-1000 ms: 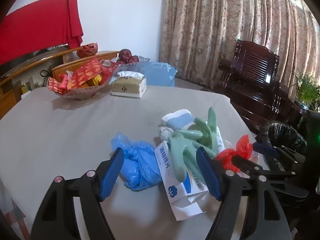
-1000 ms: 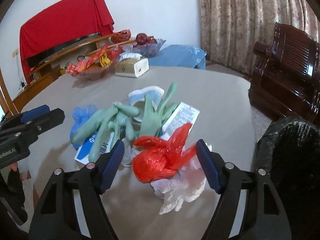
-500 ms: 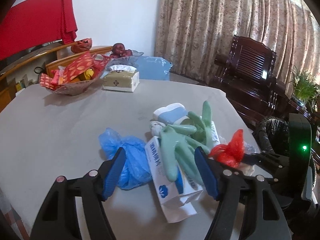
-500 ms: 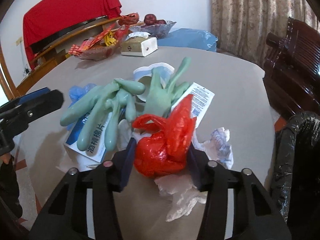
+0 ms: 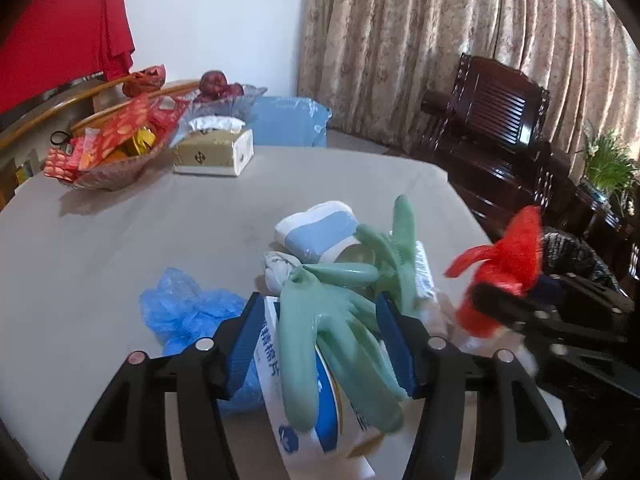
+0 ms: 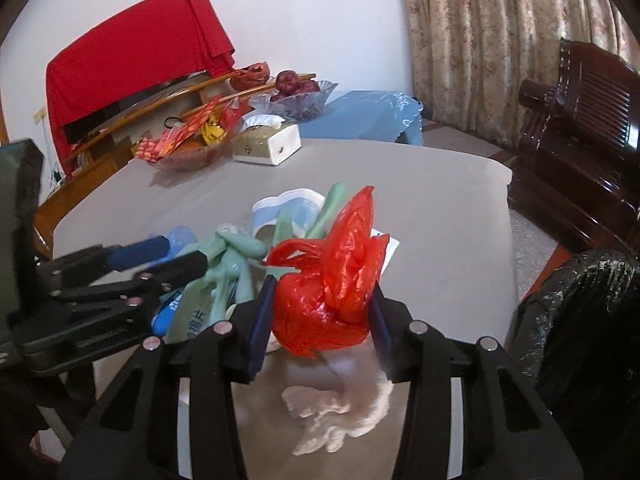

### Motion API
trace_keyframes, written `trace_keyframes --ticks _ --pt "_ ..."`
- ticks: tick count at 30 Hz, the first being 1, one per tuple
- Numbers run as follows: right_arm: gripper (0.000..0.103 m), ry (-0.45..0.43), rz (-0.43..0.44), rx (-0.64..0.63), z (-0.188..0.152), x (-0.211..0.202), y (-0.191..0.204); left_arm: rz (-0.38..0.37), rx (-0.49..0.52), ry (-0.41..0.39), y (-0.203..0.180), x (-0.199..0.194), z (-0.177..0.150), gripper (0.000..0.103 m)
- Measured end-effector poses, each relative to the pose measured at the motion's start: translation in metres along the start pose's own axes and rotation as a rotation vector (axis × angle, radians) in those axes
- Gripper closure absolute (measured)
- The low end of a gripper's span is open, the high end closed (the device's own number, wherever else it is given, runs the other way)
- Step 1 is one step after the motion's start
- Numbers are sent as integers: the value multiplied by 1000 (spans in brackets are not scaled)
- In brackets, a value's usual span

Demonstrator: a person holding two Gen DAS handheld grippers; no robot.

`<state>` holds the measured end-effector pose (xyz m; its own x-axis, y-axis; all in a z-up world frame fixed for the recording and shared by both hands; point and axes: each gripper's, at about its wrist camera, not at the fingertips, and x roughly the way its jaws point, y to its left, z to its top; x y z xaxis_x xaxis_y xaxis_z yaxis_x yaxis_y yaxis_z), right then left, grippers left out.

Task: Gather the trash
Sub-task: 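Grasp the green glove with left gripper while right grasps red bag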

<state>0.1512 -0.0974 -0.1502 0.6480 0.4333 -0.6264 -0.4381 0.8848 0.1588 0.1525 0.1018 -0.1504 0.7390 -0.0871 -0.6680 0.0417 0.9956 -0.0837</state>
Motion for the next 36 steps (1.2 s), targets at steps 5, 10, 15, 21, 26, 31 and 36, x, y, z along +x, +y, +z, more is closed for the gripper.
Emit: trace_keyframes --ticks 5,10,15,21,26,31,36 --pt "61 3 -1 8 -1 2 -3 14 2 41 2 24 6 46" --pt "60 7 -5 24 -1 5 -4 41 20 35 1 30 10 66" --pt "60 -2 -2 27 1 3 -4 56 57 2 -3 25 11 88" --pt "60 -16 0 23 1 -5 -4 7 -10 -41 5 8 19 94" --pt "60 -42 8 28 8 -16 -4 -21 -10 -100 3 -15 31 94" --pt "60 -88 22 18 19 -35 0 -53 -8 -161 0 -40 43 94" --pt "60 -129 33 14 27 -57 0 -94 -4 -205 -6 -63 52 94"
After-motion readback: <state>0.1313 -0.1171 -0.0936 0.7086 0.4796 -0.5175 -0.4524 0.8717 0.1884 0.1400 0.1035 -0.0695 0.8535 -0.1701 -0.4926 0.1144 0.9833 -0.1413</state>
